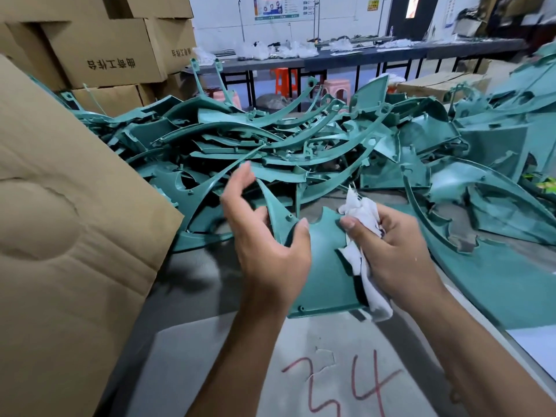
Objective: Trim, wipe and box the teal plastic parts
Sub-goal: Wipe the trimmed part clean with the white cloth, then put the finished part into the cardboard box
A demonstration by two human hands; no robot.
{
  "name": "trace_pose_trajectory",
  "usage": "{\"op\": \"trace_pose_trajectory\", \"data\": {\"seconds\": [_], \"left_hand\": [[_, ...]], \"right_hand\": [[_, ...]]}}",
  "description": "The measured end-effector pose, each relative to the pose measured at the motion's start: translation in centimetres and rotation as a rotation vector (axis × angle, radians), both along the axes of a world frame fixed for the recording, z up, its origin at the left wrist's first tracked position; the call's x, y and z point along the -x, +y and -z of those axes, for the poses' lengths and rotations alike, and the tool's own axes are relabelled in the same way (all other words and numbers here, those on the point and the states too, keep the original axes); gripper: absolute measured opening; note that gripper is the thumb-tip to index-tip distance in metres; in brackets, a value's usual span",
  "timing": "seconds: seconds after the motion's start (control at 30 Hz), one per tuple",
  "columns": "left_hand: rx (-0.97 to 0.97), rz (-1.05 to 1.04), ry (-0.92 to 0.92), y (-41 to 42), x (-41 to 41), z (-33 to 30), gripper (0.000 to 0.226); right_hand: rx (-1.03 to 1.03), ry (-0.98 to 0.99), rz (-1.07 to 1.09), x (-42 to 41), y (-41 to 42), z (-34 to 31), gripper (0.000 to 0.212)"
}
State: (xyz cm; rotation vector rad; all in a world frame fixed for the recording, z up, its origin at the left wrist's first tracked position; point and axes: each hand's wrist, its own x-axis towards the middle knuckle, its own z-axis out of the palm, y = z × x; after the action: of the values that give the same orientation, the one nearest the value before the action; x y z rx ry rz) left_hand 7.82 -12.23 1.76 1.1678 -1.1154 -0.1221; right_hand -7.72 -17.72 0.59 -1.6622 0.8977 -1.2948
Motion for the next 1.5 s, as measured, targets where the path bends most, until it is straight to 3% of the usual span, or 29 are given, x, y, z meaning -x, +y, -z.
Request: {"op": "trace_pose_trajectory", "data": {"seconds": [0.1, 0.17, 0.23, 0.33, 0.43, 0.5, 0.6, 0.7, 0.77, 0.93, 1.03, 1.1, 1.2, 1.27, 1.3, 1.37, 1.4, 1.5], "left_hand": [[-0.064, -0.091, 0.277, -0.4, 0.9, 0.0, 0.085], [-0.165, 0.052, 0.422, -0.9, 1.3, 0.1, 0.055], [-0.227, 0.088, 0.301, -0.9, 1.3, 0.3, 0.027], [-0.147, 0.157, 0.181, -0.5, 1.0, 0.0, 0.022], [-0.142, 0.336, 0.177, -0.3, -0.5, -0.7, 0.018], [-0.125, 0.38, 0.114, -0.3, -1.8, -0.7, 0.013], [-0.132, 0.326, -0.097, -0.3, -2.5, -0.4, 0.05], [-0.158, 0.281, -0.352, -0.2, -2.5, -0.5, 0.05], [-0.179, 0.287, -0.406, -0.2, -2.3, -0.7, 0.054], [-0.166, 0.287, -0.377, -0.1, -2.2, -0.9, 0.049], [-0.152, 0.179, -0.254, 0.1, -3.7, -0.9, 0.048], [-0.111, 0.085, -0.177, 0.1, -5.1, -1.0, 0.049], [-0.099, 0.014, -0.154, 0.1, -6.1, -1.2, 0.048], [-0.128, -0.007, -0.211, 0.2, -6.1, -1.2, 0.044], [-0.138, 0.0, -0.216, 0.3, -6.0, -1.3, 0.043], [-0.128, 0.034, -0.145, 0.6, -6.0, -1.6, 0.039], [-0.115, 0.041, -0.092, 0.7, -6.1, -1.9, 0.037], [-0.077, -0.055, -0.029, 1.0, -6.3, -2.7, 0.037]], "right_hand": [[0.066, 0.063, 0.137, -0.2, 0.1, 0.0, 0.025], [0.15, 0.087, 0.211, -0.2, 0.2, -0.2, 0.032], [0.144, -0.007, 0.27, -0.4, 0.4, -0.4, 0.042], [-0.234, -0.449, 0.373, 0.3, 0.5, -1.2, 0.05], [-0.402, -0.491, 0.43, 2.0, -0.4, -1.4, 0.053], [-0.527, -0.526, 0.24, 2.0, -0.4, -1.6, 0.054], [-0.61, -0.339, -0.23, 0.8, 0.4, -1.2, 0.048], [-0.614, -0.215, -0.441, 0.2, 1.1, -0.8, 0.032], [-0.587, -0.225, -0.591, 0.2, 1.1, -0.8, 0.027], [-0.509, -0.325, -0.578, 0.2, 0.8, -0.9, 0.029], [-0.513, -0.565, -0.469, 0.8, 0.3, -1.4, 0.017], [-0.552, -0.652, -0.377, 1.3, 0.1, -1.7, 0.027], [-0.63, -0.309, -0.241, 1.2, 0.2, -1.3, 0.063], [-0.587, 0.019, -0.332, 1.1, 0.3, -0.9, 0.073], [-0.529, 0.179, -0.45, 1.2, 0.3, -0.8, 0.065], [-0.366, 0.412, -0.757, 1.5, 0.2, -0.5, 0.025], [-0.316, 0.432, -0.874, 1.8, 0.1, -0.5, 0.016], [-0.356, 0.1, -0.878, 1.8, -0.2, -0.1, 0.047]]}}
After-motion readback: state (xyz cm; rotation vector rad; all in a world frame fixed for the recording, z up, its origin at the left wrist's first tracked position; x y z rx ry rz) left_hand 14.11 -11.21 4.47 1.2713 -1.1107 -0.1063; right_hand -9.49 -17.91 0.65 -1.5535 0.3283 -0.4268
